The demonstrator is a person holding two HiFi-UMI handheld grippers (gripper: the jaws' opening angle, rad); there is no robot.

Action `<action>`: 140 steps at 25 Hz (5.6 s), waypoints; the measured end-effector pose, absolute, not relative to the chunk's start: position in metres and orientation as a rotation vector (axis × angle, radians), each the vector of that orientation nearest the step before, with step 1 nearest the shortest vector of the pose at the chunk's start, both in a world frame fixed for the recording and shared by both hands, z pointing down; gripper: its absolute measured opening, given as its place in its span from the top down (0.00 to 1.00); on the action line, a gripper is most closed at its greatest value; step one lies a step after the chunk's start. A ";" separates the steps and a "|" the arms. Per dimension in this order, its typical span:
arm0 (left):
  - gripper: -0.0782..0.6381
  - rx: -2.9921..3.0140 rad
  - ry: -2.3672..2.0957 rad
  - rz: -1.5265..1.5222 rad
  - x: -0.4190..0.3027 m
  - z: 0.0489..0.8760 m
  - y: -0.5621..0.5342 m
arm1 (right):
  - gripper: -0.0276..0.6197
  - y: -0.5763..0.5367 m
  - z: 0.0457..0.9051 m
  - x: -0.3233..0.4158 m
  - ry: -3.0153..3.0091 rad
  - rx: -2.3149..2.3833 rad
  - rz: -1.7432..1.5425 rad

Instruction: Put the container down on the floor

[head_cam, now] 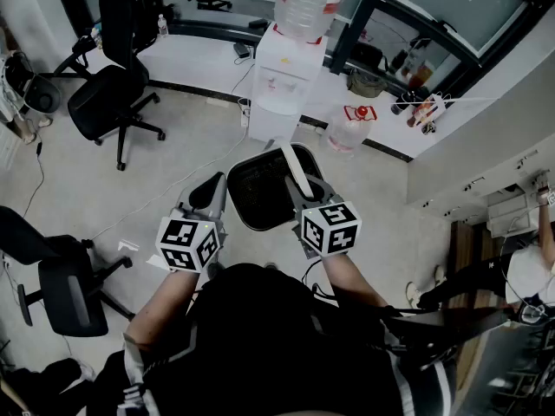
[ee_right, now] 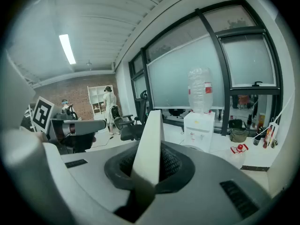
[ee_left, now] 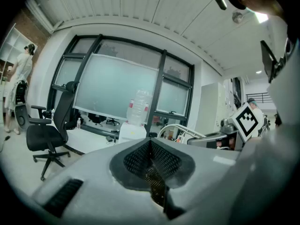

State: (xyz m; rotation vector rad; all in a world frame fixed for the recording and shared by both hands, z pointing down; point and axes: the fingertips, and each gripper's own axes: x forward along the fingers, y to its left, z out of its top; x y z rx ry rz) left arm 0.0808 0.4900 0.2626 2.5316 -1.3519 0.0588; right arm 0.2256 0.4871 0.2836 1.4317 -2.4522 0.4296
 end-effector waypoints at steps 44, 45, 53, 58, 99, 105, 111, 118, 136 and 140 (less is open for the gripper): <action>0.88 2.501 -1.415 0.047 -0.056 0.278 0.459 | 0.90 0.440 0.278 0.125 -2.446 1.501 0.417; 0.88 2.503 -1.410 0.046 -0.059 0.278 0.458 | 0.90 0.438 0.278 0.123 -2.443 1.507 0.421; 0.88 2.485 -1.414 -0.004 -0.075 0.281 0.441 | 0.90 0.414 0.280 0.107 -2.446 1.481 0.429; 0.88 2.465 -1.457 0.025 -0.075 0.286 0.406 | 0.90 0.378 0.285 0.104 -2.465 1.436 0.416; 0.88 2.316 -1.590 0.196 -0.004 0.300 0.112 | 0.90 0.088 0.303 0.140 -2.573 1.102 0.403; 0.88 2.308 -1.580 0.198 -0.013 0.306 0.093 | 0.90 0.062 0.302 0.132 -2.581 1.103 0.411; 0.88 2.371 -1.537 0.174 -0.026 0.305 0.050 | 0.90 0.031 0.305 0.113 -2.579 1.133 0.419; 0.88 2.424 -1.462 0.169 -0.050 0.300 -0.007 | 0.90 -0.011 0.306 0.085 -2.550 1.205 0.452; 0.88 2.442 -1.307 0.247 -0.104 0.358 -0.121 | 0.90 -0.110 0.370 0.020 -2.473 1.202 0.431; 0.88 2.429 -1.268 0.280 -0.109 0.389 -0.145 | 0.90 -0.130 0.400 0.020 -2.437 1.231 0.454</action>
